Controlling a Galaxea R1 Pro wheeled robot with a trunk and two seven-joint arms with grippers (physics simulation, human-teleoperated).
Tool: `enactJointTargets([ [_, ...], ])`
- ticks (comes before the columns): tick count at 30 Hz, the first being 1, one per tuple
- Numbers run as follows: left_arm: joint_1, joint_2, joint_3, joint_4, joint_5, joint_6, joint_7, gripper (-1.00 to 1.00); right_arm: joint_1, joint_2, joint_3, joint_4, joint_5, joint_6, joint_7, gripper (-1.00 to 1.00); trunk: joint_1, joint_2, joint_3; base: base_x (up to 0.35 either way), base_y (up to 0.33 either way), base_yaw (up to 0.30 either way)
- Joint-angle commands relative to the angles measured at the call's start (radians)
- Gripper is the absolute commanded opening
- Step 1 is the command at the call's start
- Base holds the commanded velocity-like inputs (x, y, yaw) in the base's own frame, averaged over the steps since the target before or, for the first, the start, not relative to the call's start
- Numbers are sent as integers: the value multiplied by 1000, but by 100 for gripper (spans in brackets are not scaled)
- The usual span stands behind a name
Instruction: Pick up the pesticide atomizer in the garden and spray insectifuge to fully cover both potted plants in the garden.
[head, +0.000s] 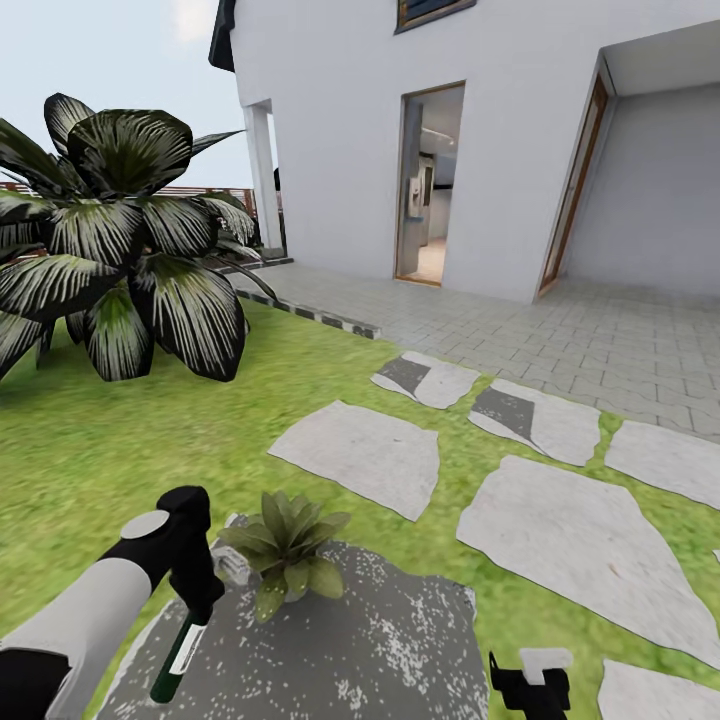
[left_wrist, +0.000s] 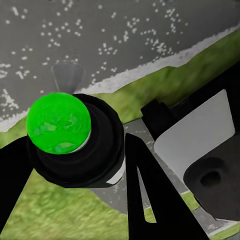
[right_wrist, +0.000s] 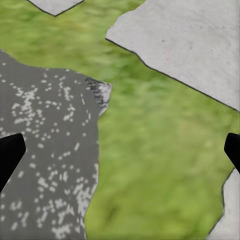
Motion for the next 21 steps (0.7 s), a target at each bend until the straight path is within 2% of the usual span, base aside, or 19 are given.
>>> enactJointTargets([
  [1, -1, 3, -5, -2, -11, 11, -9, -100, 0, 0, 2, 1, 7, -2, -8, 100, 0, 0, -1, 6, 0, 0],
  [3, -2, 7, -4, -3, -34, 12, -9, -100, -1, 0, 2, 1, 7, -2, -8, 100, 0, 0, -1, 50, 8, 0],
  [6, -2, 9, -1, -4, -117, 15, -9, -100, 1, 1, 2, 1, 7, -2, -8, 100, 0, 0, -1, 178, 134, 0],
  [8, -2, 5, 0, -3, -133, 15, -9, -100, 1, 1, 2, 1, 7, -2, -7, 100, 0, 0, -1, 226, 193, 0],
  [15, 4, -4, 3, -3, -132, 18, -9, -100, 1, 1, 2, 1, 7, -2, -8, 100, 0, 0, -1, 47, 41, 0],
  [21, 13, -30, 3, 9, -130, 9, -9, -100, 1, 1, 2, 1, 7, -2, -8, 100, 0, 0, -1, 0, 0, 0],
])
